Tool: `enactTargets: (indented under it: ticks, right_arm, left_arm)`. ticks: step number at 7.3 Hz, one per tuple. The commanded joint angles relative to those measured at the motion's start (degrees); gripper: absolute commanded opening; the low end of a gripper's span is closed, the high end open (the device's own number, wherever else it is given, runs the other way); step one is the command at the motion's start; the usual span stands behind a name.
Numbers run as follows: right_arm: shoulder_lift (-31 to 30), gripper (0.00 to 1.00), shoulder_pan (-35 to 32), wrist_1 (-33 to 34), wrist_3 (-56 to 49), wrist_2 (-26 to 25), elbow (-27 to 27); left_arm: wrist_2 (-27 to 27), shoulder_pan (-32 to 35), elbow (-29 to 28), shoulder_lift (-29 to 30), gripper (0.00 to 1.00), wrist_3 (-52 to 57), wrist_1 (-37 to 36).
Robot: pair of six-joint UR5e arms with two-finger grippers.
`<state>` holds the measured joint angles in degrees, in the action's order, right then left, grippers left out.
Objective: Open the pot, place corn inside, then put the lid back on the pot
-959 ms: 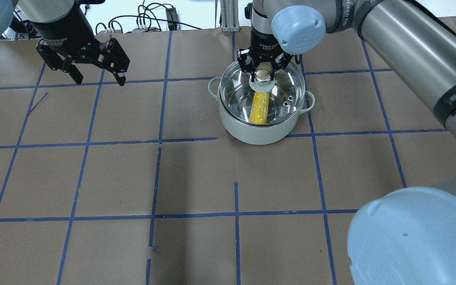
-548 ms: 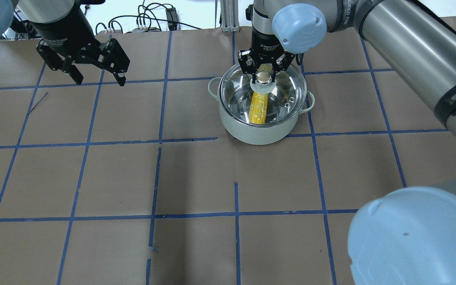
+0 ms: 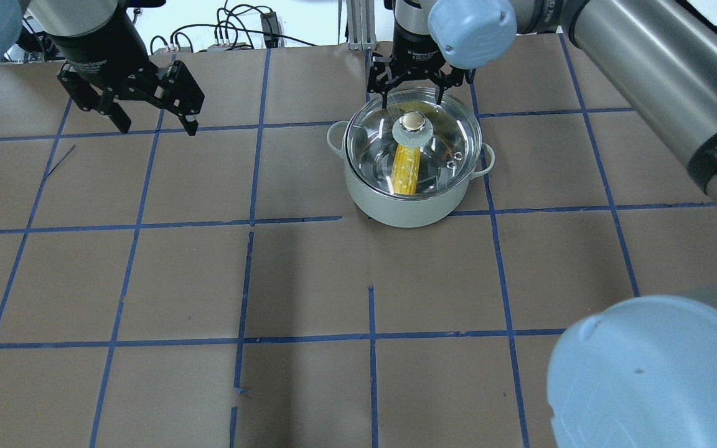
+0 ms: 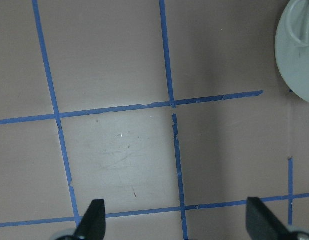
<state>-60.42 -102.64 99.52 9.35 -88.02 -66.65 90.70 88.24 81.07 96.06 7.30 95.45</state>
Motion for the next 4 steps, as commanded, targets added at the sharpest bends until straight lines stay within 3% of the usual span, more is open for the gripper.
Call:
enactTargets:
  ticks: [1,4]
  right_arm:
    - [-0.4,0.99,1.4,-4.6,-1.1,-0.1,5.4]
    - [-6.0,1.0,8.6,-5.5,-7.4,-1.6,1.1]
  left_arm:
    - [0.0,0.0,0.0,0.0,1.0,0.0,0.0]
    - [0.0,0.0,0.0,-0.1,1.0,0.0,0.0]
